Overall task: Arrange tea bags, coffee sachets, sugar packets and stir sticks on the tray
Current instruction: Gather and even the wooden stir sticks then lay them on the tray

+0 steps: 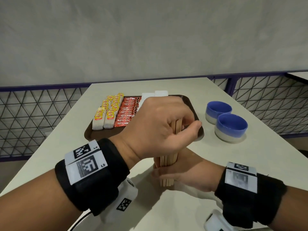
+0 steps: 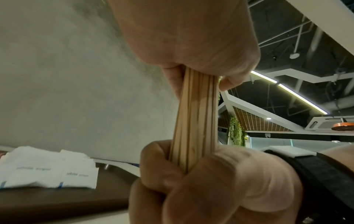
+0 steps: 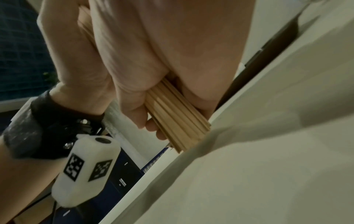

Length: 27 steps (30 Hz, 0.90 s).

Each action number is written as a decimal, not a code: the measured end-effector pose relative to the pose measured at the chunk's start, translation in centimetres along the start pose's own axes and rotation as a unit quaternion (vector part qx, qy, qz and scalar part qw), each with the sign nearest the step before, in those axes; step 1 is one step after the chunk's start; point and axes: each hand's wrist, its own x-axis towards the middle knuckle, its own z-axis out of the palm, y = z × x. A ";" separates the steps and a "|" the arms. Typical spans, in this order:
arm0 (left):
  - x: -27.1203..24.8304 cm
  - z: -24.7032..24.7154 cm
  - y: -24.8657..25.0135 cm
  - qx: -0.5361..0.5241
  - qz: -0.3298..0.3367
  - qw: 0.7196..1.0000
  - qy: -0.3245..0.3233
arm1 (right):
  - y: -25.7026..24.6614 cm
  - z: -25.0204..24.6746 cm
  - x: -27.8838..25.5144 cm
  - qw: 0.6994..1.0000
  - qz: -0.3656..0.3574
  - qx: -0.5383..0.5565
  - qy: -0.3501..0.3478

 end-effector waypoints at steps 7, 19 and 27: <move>-0.9 0.5 -0.7 0.063 0.005 0.998 -0.025 | 0.4 0.4 0.2 1.000 0.010 0.015 0.005; 2.4 -1.9 -3.2 -0.019 -0.248 0.955 0.161 | -4.4 -0.6 -0.6 0.983 -0.056 -0.115 0.132; 2.1 -1.1 -6.4 -0.101 -0.407 0.906 0.062 | -4.5 -1.2 0.7 0.985 0.029 -0.137 0.096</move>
